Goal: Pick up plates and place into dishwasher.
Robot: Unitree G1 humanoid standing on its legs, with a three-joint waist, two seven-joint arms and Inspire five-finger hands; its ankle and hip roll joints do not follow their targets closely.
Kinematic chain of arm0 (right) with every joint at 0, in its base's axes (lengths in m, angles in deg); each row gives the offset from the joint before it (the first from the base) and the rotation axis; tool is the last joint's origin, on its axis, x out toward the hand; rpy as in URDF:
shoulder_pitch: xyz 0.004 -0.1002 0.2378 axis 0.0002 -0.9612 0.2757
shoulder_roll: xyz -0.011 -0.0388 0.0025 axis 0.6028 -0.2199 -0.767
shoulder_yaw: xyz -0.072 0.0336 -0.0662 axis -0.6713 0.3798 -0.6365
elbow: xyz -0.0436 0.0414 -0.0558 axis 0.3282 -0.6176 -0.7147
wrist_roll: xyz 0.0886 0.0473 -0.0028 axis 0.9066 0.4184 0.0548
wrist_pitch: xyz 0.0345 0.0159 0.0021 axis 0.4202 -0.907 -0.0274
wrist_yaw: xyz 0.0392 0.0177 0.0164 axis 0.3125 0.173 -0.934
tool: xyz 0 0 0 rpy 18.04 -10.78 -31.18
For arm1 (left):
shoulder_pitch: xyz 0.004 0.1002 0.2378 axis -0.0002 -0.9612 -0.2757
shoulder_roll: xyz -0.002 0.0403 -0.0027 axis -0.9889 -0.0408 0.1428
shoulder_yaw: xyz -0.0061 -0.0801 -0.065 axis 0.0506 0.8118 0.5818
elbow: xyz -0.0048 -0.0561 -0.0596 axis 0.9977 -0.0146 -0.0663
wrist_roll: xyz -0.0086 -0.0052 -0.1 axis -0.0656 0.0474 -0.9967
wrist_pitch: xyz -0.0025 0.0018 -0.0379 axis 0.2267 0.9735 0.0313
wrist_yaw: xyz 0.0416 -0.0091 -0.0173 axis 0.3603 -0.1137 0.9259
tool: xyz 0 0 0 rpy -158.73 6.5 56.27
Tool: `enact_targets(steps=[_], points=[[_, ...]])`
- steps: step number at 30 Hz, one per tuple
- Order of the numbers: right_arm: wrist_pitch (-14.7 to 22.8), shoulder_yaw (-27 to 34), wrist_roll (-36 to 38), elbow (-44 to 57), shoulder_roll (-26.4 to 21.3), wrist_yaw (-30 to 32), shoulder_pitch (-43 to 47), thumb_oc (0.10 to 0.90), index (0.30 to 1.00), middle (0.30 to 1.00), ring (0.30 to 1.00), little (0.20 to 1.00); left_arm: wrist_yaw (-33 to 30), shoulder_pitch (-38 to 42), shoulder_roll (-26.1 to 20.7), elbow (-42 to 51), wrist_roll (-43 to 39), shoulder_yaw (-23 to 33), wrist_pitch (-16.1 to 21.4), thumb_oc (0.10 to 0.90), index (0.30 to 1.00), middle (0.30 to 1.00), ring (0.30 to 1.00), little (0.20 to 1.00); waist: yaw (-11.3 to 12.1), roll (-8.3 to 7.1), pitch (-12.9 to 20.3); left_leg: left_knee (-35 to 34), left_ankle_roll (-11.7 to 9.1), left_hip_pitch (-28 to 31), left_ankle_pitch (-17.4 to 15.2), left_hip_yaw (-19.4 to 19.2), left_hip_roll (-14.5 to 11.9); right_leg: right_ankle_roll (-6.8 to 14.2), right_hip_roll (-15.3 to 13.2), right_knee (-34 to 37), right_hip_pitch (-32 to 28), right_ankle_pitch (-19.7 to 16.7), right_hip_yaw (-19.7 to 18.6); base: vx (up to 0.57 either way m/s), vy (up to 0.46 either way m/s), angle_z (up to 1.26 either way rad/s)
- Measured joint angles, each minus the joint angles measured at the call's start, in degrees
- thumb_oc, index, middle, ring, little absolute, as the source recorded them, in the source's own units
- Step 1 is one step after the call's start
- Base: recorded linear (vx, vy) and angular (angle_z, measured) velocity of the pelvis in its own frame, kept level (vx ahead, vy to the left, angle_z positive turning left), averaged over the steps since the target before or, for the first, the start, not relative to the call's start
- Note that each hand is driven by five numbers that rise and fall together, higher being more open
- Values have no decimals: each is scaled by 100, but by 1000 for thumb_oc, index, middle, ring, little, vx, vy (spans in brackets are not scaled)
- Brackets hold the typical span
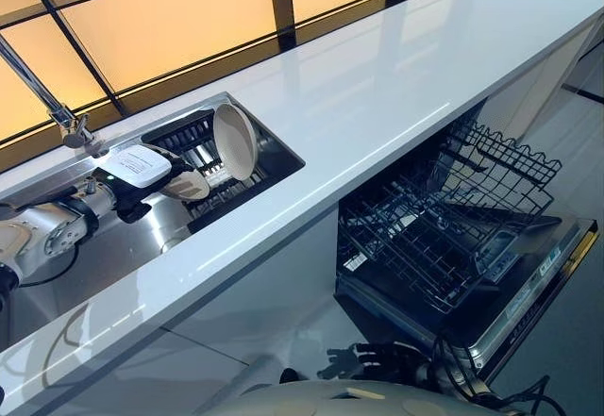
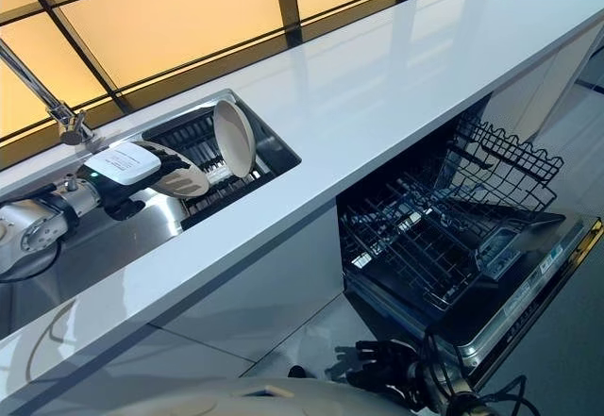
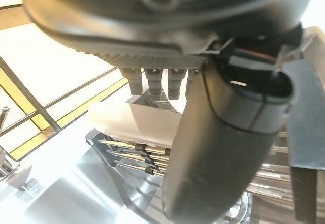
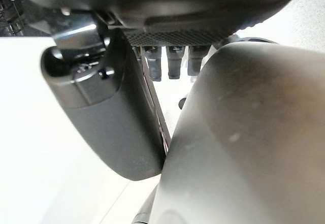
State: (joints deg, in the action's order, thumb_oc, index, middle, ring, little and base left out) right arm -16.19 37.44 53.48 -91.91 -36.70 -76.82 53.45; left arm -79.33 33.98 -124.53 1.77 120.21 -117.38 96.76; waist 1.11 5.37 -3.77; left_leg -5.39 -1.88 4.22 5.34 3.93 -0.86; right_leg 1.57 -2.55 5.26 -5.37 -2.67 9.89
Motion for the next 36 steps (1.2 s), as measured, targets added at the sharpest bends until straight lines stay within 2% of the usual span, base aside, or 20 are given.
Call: enact_targets(steps=[10, 11, 12, 14, 16, 17, 22, 36], points=[[20, 10, 14, 127, -54, 15, 2, 800, 900, 900, 900, 900, -527, 1, 114, -203, 911, -58, -336, 800, 900, 900, 900, 900, -148, 21, -139, 1, -2, 7, -22, -101, -3, -1, 11, 0, 33, -2, -141, -1, 39, -4], [21, 24, 14, 127, -61, 15, 2, 800, 900, 900, 900, 900, -558, 2, 146, -228, 969, -65, -354, 731, 841, 841, 841, 831, -158, 22, -140, 0, 1, 6, -29, -117, -2, 0, 10, 0, 48, -2, -159, -4, 37, -9], [25, 61, 14, 121, -67, 15, 2, 800, 900, 900, 900, 900, -564, 3, 186, -241, 1003, -69, -396, 586, 716, 716, 716, 686, -169, 28, -143, 0, 2, -6, -29, -123, 0, 0, 7, -1, 65, -3, -165, -5, 36, -6], [39, 109, 15, 120, -87, 16, 3, 800, 900, 900, 900, 900, -565, 5, 220, -332, 1073, -103, -458, 484, 629, 629, 629, 584, -188, 29, -145, 1, 2, -34, -29, -150, 0, -31, 7, -1, 104, -26, -186, -3, 34, -6], [72, 110, 16, 130, -129, 19, 10, 800, 900, 900, 900, 900, -565, 5, 255, -428, 1073, -124, -481, 169, 359, 359, 359, 269, -231, 33, -167, 1, 2, -45, -29, -206, -4, -33, 9, -1, 113, -28, -196, 0, 14, -2], [89, 113, 19, 129, -140, 28, 16, 800, 900, 900, 900, 900, -558, 5, 257, -456, 1073, -142, -538, 100, 300, 300, 300, 200, -248, 32, -185, 2, 2, -44, -29, -219, -5, -33, 10, -1, 114, -28, -200, 0, 0, 0], [157, 120, 65, 129, -166, 119, 26, 800, 900, 900, 900, 900, -737, 98, 483, -607, 1066, -157, -882, 100, 300, 300, 300, 200, -245, 40, -293, 2, 2, -47, -29, -242, -5, -33, 11, -1, 128, -29, -215, -22, 8, 0], [162, 112, 65, 177, -204, 136, 77, 800, 900, 900, 900, 900, -977, 284, 483, -718, 1160, -308, -1090, 100, 300, 300, 300, 200, -285, 57, -318, 2, -1, -61, -33, -294, -12, -30, 22, 0, 171, -44, -288, -9, -10, -2]])
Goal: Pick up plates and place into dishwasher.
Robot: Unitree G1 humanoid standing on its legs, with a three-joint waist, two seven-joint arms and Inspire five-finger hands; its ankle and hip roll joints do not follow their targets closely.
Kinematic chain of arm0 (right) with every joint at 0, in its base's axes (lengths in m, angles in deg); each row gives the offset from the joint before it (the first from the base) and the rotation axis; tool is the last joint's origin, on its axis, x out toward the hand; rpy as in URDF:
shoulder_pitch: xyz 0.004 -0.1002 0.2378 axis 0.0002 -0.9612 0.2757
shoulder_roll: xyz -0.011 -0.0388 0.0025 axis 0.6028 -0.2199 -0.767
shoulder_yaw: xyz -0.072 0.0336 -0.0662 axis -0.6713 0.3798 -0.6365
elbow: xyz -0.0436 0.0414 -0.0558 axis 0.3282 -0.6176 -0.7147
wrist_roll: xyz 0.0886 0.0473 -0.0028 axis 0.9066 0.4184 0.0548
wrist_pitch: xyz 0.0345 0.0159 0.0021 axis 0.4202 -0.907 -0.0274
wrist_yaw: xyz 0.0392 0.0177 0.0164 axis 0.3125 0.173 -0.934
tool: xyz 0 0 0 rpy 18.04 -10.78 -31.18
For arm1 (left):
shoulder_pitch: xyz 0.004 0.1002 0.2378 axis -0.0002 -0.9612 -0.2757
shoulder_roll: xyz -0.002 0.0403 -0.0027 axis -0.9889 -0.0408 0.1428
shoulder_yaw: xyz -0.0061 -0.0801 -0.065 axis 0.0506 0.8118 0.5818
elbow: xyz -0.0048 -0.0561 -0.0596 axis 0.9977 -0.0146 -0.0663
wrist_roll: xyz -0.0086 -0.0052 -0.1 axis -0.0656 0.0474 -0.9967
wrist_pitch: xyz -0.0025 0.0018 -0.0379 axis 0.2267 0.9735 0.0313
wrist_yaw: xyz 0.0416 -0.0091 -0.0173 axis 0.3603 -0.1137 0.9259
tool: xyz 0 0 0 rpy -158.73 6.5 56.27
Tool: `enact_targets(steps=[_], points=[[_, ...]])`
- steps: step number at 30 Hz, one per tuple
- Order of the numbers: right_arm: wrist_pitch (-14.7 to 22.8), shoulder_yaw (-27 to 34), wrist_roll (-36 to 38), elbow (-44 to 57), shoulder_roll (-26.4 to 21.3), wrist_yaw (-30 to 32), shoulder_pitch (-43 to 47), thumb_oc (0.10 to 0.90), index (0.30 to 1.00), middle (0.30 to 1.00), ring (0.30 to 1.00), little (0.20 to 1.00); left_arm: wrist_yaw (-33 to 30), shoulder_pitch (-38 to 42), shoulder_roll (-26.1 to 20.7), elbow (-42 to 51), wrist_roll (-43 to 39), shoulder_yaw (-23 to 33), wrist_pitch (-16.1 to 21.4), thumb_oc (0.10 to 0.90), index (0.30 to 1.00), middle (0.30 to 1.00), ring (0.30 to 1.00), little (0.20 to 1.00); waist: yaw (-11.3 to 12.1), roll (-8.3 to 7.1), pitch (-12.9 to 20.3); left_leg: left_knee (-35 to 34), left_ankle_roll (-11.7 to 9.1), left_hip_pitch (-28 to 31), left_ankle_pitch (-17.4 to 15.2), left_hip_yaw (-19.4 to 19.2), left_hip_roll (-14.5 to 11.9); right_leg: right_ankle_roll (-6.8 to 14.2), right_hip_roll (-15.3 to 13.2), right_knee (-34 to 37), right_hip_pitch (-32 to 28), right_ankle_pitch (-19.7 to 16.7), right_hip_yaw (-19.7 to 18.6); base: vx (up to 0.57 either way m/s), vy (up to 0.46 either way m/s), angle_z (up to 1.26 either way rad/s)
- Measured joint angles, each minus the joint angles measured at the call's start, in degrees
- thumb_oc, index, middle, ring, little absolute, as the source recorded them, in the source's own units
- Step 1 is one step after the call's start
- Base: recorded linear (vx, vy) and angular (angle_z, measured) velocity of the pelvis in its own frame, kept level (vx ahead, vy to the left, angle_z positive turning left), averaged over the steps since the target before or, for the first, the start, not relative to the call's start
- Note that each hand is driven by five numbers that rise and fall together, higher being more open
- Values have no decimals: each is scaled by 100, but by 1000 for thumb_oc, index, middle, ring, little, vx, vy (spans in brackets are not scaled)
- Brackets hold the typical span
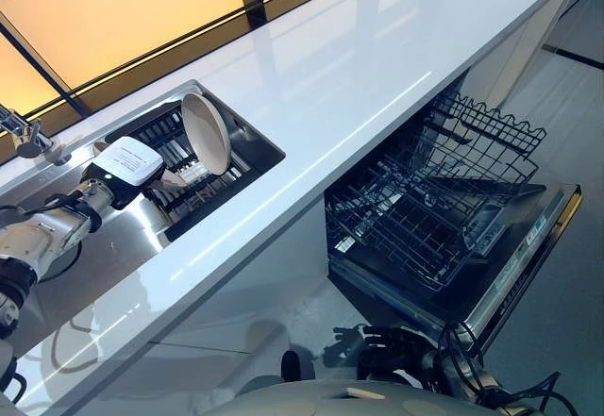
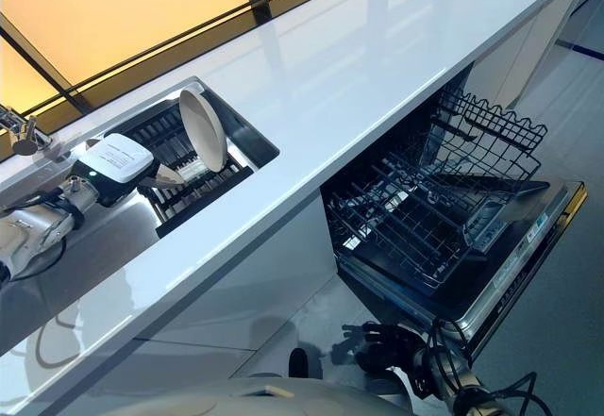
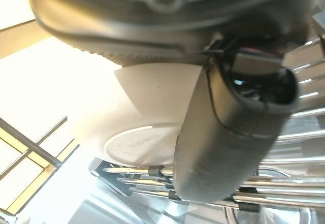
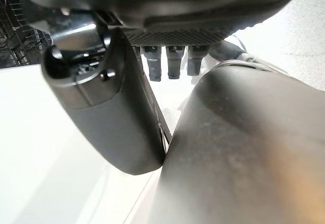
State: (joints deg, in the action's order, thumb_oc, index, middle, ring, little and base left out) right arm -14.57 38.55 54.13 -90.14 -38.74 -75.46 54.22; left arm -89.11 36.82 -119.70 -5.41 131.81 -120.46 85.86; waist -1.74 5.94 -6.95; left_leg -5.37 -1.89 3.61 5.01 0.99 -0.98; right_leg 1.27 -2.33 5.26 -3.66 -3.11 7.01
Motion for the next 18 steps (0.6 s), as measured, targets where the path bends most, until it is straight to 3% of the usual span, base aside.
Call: enact_targets(steps=[4, 8, 15, 18], points=[[-24, -8, 3, 76, -9, 35, -7, 800, 900, 900, 900, 900, -159, 0, 2, -53, -38, -5, -127, 100, 300, 300, 300, 200, -1, -16, -11, 1, 1, 23, 1, 13, -2, -2, 3, 0, -37, -1, 8, 3, -41, 2], [-68, -21, 19, 817, -193, -55, -254, 800, 900, 900, 900, 900, -240, 0, 2, -1, -365, 31, -432, 100, 300, 300, 300, 200, 11, -57, -36, 1, 1, 57, 1, 35, 1, -3, 4, 0, -79, -1, 14, -1, -48, 2], [-724, -144, 534, 2654, -643, -854, -650, 800, 900, 900, 900, 900, -284, -87, -1, 514, -666, 440, -631, 100, 300, 300, 300, 200, 21, -157, -79, 0, 3, 97, 5, 80, -2, -2, 6, 0, -151, 2, 78, -11, -75, 4], [-1121, -112, 1122, 3715, -850, -1326, -739, 800, 900, 900, 900, 900, -431, -263, -11, 908, -785, 766, -651, 100, 300, 300, 300, 200, 11, -234, -74, 0, 3, 99, 5, 82, 0, 3, 4, 0, -154, 5, 83, -16, -57, 2]])
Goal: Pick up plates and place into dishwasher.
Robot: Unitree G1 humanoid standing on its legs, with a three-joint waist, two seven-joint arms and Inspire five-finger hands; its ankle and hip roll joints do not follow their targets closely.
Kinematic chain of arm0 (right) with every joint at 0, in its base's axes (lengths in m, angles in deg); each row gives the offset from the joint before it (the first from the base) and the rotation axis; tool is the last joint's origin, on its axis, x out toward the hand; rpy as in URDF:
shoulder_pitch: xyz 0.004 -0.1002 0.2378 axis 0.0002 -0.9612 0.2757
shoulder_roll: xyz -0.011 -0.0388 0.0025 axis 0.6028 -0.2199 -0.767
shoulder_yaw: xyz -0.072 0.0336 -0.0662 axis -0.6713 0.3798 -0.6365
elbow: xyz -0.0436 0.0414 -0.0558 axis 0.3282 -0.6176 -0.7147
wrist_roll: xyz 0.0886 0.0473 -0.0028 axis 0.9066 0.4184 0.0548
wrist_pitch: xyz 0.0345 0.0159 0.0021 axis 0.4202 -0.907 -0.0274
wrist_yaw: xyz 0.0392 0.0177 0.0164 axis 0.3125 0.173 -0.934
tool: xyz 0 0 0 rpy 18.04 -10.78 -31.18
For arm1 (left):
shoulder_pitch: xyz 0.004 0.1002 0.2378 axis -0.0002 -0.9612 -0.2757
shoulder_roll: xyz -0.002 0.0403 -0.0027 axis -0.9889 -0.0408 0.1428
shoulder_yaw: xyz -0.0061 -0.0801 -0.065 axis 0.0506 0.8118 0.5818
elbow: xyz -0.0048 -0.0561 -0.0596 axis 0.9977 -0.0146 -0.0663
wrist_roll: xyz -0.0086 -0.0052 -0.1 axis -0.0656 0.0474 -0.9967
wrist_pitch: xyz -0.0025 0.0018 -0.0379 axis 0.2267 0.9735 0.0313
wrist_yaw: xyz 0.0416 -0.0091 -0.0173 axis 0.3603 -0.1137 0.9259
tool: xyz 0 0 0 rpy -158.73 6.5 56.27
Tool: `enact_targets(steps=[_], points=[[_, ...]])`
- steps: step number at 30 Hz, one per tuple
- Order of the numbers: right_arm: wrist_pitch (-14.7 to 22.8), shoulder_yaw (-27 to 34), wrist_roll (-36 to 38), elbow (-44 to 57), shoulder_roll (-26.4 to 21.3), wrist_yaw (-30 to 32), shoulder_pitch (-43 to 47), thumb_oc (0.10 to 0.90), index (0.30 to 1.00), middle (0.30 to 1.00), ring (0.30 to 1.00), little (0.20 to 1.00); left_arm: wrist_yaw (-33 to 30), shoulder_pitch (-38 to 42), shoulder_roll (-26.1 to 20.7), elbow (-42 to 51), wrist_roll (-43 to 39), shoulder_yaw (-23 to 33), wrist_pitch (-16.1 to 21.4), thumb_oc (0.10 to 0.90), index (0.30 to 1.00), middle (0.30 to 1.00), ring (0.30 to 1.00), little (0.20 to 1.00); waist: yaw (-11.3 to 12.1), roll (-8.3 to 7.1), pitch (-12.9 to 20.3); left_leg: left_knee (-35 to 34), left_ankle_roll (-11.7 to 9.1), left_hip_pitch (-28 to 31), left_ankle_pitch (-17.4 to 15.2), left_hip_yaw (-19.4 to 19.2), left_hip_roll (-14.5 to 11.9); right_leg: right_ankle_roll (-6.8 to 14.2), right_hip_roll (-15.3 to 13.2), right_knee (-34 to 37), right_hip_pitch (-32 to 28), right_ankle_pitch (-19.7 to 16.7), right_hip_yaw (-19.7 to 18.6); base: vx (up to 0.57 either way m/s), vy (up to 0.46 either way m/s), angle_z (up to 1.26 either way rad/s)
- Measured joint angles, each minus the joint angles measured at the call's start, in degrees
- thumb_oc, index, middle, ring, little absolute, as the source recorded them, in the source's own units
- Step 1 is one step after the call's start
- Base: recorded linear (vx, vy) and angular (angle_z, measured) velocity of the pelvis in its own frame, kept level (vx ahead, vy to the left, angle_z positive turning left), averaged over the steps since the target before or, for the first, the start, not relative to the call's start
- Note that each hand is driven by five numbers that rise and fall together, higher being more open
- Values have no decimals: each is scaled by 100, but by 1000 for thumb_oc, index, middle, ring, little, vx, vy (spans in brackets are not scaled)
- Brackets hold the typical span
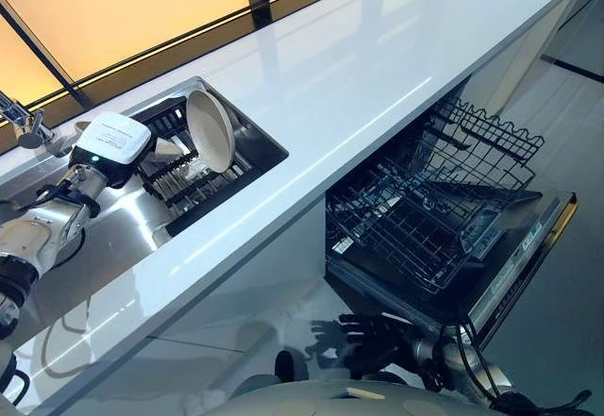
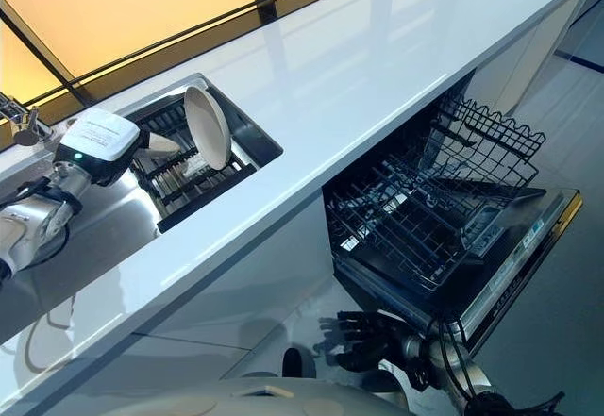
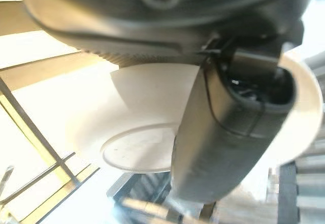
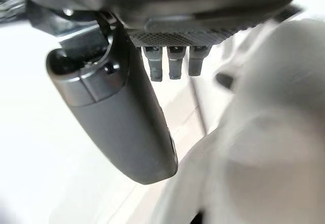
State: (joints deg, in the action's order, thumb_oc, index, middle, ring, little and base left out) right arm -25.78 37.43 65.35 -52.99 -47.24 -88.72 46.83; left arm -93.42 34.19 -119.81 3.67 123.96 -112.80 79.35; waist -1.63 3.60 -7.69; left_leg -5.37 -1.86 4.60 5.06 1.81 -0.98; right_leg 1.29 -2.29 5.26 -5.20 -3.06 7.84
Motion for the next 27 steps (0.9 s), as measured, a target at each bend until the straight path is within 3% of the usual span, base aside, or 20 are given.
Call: enact_targets(steps=[7, 12, 22, 27], points=[[-521, 337, 720, 1208, -393, -1041, -15, 800, 900, 900, 900, 900, -335, -479, -40, 134, -240, 313, -89, 100, 300, 300, 300, 200, -26, -73, 9, 3, 0, 0, -1, -4, 4, -2, -3, 0, 3, -1, -4, -10, -41, 0], [-558, 1051, 1107, 1645, -845, -1045, -129, 800, 900, 900, 900, 900, -657, -1183, -59, 311, -646, 1105, -87, 100, 300, 300, 300, 200, -30, -175, 11, 1, 1, -3, -2, -9, 2, 20, -3, -1, 7, 13, -7, -2, -7, 0], [-543, 3095, 1415, 2016, -1175, -119, -725, 800, 900, 900, 900, 900, -983, -3077, -287, 1224, -1015, 3340, -292, 100, 300, 300, 300, 200, -35, -353, 96, 4, 28, -27, -47, -134, 4, 20, -11, -1, 86, 13, -128, -17, -29, -6], [-545, 3641, 1708, 2115, -1139, 605, -775, 800, 900, 900, 900, 900, -1348, -3244, -153, 1552, -1579, 4169, -158, 100, 300, 300, 300, 200, -54, -361, 101, 12, 32, -15, -55, -160, 2, 9, -9, -1, 89, 5, -160, -9, -17, -3]])
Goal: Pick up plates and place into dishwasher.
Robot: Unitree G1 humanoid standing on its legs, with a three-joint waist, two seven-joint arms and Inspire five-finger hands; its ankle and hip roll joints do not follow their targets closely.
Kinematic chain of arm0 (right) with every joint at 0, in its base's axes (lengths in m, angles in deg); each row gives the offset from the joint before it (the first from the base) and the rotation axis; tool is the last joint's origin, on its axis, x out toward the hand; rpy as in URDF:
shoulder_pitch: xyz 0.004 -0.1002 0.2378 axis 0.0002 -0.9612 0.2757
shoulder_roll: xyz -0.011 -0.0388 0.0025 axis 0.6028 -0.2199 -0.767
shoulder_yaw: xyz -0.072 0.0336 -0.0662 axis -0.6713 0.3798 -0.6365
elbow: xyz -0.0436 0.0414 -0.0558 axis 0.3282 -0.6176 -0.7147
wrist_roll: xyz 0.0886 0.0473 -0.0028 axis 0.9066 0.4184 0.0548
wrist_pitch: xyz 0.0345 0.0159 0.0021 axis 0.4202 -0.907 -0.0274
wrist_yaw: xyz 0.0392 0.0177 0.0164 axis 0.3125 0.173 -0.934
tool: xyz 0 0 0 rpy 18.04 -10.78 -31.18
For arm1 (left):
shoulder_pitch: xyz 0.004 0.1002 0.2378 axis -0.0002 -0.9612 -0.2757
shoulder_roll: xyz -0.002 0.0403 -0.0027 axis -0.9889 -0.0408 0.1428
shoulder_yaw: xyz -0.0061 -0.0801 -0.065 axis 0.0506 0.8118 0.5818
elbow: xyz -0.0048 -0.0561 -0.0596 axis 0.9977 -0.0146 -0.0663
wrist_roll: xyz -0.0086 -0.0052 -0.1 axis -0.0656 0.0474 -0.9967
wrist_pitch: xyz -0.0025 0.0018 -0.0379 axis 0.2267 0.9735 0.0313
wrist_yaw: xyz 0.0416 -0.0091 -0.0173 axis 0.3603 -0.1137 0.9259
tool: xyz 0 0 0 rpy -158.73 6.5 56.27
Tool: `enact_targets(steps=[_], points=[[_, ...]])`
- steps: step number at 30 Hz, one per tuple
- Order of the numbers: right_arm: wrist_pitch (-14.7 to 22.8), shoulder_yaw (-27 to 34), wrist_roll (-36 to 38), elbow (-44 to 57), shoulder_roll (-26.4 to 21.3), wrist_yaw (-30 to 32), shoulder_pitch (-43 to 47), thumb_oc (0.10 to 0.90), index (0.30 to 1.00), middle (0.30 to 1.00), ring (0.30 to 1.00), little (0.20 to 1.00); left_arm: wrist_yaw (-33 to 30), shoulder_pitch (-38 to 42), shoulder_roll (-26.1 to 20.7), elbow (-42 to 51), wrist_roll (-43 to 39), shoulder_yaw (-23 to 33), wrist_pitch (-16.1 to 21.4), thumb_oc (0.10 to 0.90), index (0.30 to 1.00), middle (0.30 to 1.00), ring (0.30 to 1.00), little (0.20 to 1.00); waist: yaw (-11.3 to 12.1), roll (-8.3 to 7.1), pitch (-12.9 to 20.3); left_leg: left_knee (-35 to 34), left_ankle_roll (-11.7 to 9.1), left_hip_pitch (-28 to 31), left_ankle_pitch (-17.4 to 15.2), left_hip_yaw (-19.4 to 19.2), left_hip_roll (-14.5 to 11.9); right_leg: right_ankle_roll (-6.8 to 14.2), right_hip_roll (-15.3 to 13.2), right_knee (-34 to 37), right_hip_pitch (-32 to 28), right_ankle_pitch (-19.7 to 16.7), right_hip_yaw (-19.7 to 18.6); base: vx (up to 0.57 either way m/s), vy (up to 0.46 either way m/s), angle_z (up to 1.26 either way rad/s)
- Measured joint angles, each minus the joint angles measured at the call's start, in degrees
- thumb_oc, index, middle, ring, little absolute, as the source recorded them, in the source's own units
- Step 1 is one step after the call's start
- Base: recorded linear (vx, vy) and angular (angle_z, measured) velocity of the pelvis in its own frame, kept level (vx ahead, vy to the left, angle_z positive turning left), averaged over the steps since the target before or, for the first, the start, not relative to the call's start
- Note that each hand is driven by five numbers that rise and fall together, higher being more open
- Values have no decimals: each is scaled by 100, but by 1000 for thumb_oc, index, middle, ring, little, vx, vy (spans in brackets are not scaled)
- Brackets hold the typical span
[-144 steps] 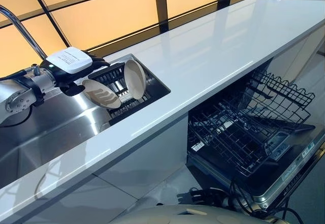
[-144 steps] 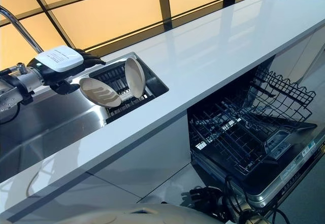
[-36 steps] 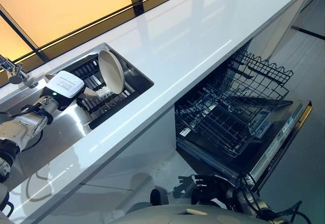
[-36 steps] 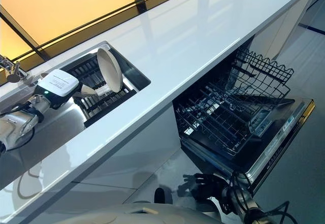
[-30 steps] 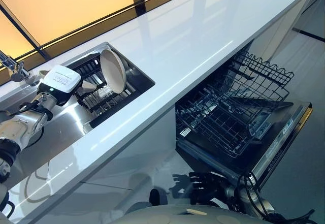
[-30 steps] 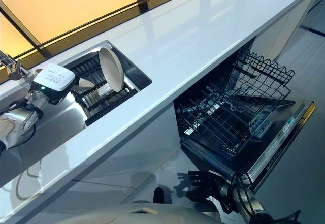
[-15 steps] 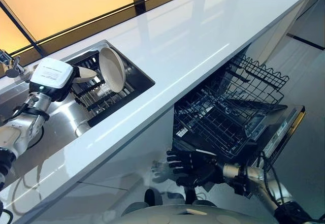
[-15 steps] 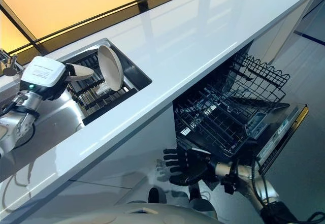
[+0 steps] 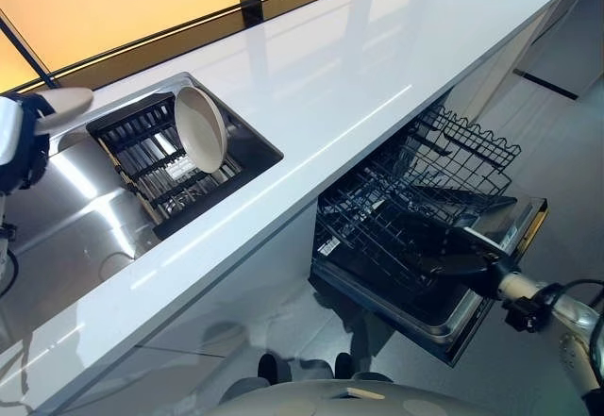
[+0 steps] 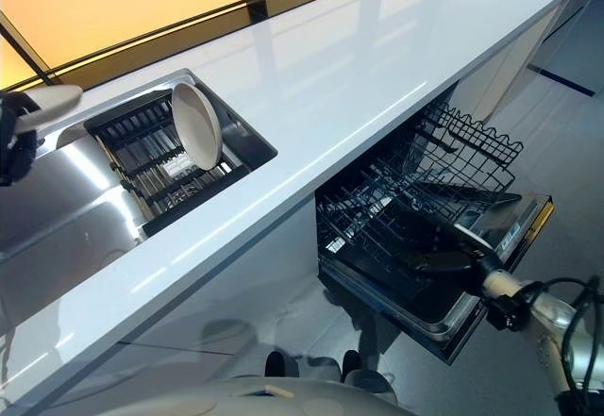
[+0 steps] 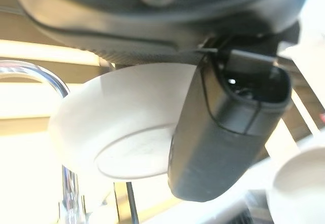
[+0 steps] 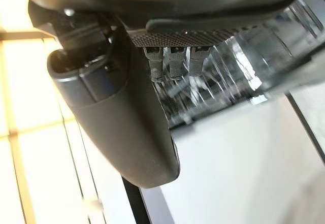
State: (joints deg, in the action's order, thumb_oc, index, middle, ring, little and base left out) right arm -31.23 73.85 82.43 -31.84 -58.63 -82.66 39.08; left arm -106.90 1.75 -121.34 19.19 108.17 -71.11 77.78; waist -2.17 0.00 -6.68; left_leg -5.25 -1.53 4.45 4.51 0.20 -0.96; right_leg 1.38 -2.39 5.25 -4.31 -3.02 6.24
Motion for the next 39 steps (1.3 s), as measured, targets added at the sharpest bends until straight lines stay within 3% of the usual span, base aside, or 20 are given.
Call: enact_targets(steps=[4, 7, 10, 15, 21, 28, 39], points=[[13, 156, 336, 237, 195, 627, 238, 800, 900, 900, 900, 900, -3, 92, 271, 620, -561, 257, 573, 100, 300, 300, 300, 200, -6, 11, 74, 0, -1, 12, -6, -15, -3, 4, 11, 0, 3, 3, -73, -8, -22, -3], [373, 154, 289, 582, 530, 1262, 318, 800, 900, 900, 900, 900, 564, 210, 758, 1373, -1143, 237, 1007, 100, 300, 300, 300, 200, -5, 50, 123, 12, 1, 14, -8, -14, 2, -10, 11, 0, 7, -7, -101, 0, 0, 0], [876, 88, -196, 800, 734, 1737, 424, 800, 900, 900, 900, 900, 1271, 326, 1121, 1953, -1739, 151, 1104, 100, 300, 300, 300, 200, -8, 84, 144, 13, 2, 23, -8, -16, 4, -14, 14, 0, 6, -10, -119, -5, -4, -1], [1617, 28, -934, 1028, 727, 2186, 621, 800, 900, 900, 900, 900, 2573, 822, 1268, 2321, -3018, -261, 1062, 100, 300, 300, 300, 200, -7, 141, 179, 14, 2, 52, -8, -24, 0, -13, 18, 0, -4, -12, -146, -7, -8, -2], [2176, -438, -1140, 1027, 707, 2503, 1082, 800, 900, 900, 900, 900, 3302, 1316, 1276, 2343, -4066, -879, 1113, 100, 300, 300, 300, 200, 7, 232, 199, 12, 4, 94, -13, -120, -4, 3, 22, 1, -4, -35, -241, -10, -15, -8], [2343, -851, -1146, 1027, 606, 2500, 1518, 800, 900, 900, 900, 900, 3631, 2169, 1300, 2343, -4672, -1345, 1201, 100, 300, 300, 300, 200, 22, 242, 201, 13, 4, 96, -13, -144, -3, 1, 21, 1, -5, -39, -243, 0, 0, 0], [2297, -1639, -1149, 989, -93, 2057, 2973, 800, 900, 900, 900, 900, 4356, 3538, 1249, 2337, -4936, -2548, 1342, 100, 300, 300, 300, 200, 17, 246, 200, 15, 4, 98, -13, -143, 0, -5, 23, 1, -14, -43, -242, 0, 0, 0]])
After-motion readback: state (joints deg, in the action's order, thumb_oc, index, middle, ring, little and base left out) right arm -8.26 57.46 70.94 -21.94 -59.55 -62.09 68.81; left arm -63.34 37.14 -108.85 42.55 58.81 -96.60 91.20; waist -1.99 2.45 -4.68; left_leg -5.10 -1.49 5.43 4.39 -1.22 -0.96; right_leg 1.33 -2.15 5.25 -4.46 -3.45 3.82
